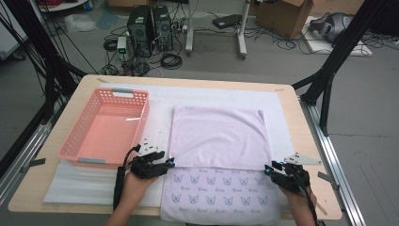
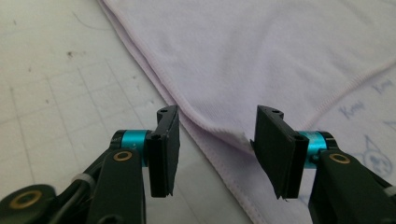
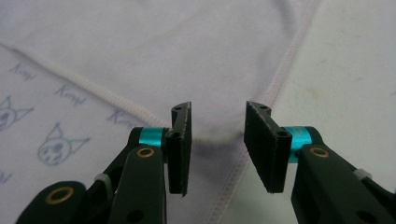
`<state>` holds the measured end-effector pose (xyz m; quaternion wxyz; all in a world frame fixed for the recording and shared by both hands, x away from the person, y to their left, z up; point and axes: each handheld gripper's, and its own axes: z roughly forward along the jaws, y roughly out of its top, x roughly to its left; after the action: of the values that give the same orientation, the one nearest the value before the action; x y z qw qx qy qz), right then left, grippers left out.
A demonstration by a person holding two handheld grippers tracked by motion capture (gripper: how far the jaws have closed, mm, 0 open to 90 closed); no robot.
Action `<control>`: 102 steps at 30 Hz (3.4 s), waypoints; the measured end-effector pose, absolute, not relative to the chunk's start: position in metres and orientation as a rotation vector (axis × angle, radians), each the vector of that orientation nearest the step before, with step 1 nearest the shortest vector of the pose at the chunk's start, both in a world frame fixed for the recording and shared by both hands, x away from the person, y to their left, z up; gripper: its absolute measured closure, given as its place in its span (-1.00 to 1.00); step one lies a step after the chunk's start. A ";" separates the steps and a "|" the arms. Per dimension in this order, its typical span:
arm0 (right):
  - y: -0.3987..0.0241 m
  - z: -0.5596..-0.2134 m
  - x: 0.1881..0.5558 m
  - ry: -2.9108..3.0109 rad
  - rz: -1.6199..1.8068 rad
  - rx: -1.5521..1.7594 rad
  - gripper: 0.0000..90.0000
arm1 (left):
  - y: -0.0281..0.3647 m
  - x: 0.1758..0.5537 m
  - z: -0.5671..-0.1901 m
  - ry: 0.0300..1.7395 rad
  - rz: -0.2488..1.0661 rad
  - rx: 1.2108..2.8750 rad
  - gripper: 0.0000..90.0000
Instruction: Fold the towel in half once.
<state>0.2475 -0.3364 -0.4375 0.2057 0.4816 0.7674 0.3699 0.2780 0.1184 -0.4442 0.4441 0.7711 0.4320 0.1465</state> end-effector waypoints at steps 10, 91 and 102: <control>-0.334 -0.445 0.249 2.178 0.975 1.320 0.85 | 0.107 0.274 -0.450 1.043 0.432 1.988 0.62; -0.348 -0.428 0.102 2.174 1.087 1.294 0.91 | 0.127 0.118 -0.431 0.951 0.363 1.834 0.95; -0.349 -0.428 0.078 2.199 1.078 1.304 0.90 | 0.130 0.102 -0.435 0.930 0.307 1.875 0.91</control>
<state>0.0782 -0.3487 -0.4278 0.1825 0.4622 0.7792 0.3820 0.1020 0.1300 -0.4354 0.4909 0.7723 0.3829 0.1265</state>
